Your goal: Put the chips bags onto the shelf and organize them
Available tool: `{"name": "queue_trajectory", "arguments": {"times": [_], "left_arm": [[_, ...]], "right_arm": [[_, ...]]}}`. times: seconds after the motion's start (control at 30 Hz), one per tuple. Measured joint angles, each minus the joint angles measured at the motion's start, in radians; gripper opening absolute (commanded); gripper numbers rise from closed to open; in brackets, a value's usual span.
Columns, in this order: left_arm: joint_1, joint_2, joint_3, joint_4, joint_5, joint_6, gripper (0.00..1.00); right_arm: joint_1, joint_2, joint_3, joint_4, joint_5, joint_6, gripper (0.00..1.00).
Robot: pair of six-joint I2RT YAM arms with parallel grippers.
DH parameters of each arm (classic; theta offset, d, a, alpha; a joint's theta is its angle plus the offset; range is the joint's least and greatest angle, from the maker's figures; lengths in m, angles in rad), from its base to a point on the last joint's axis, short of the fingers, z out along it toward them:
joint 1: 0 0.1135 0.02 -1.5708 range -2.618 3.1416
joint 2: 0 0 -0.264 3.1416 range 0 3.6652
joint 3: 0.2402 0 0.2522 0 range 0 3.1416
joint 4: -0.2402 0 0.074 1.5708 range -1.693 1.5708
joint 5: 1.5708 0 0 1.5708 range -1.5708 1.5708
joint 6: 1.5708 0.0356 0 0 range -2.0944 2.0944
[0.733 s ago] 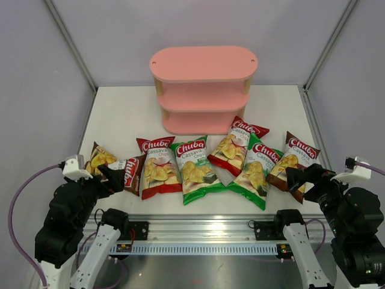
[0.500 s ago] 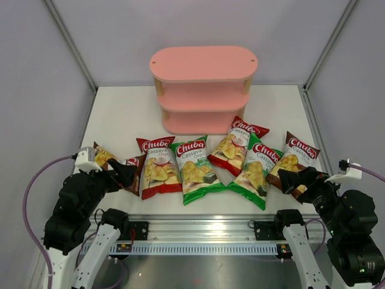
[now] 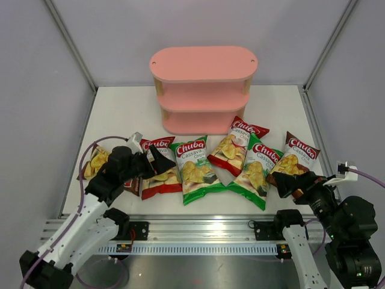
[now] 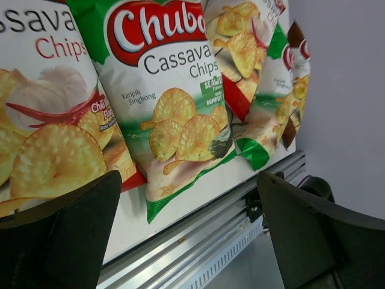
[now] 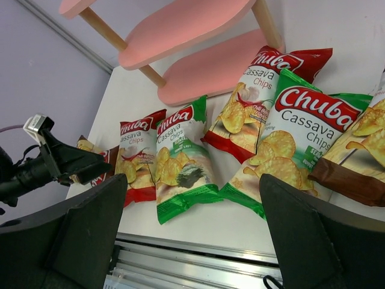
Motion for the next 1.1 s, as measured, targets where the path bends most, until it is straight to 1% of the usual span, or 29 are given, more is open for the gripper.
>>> {"name": "queue_trajectory", "arguments": {"times": [0.1,0.23,0.3,0.47,0.63,0.9,1.1], "left_arm": [[-0.122,0.122,0.056,0.01,-0.111,0.004,0.99],[-0.282,0.242,0.153,-0.008,-0.338,0.001,0.99],[-0.33,0.283,0.181,-0.004,-0.418,-0.002,0.99],[-0.34,0.424,0.206,0.061,-0.5,-0.019,0.99],[-0.314,0.541,0.206,0.129,-0.522,-0.073,0.99],[-0.279,0.629,0.232,0.192,-0.561,-0.219,0.99],[-0.275,0.671,0.232,0.172,-0.613,-0.375,0.99]], "right_arm": [[0.0,-0.008,-0.007,-0.002,0.001,0.0,0.99],[0.0,-0.009,0.002,-0.011,0.013,0.0,0.99],[0.0,-0.009,0.023,-0.019,0.027,-0.001,0.99],[0.0,-0.012,0.064,-0.018,0.035,-0.002,0.99],[0.0,-0.013,0.065,-0.021,0.034,-0.005,0.99],[0.0,-0.013,0.091,-0.044,0.027,-0.011,0.99],[0.0,-0.024,0.096,-0.047,0.013,-0.008,0.99]]}}
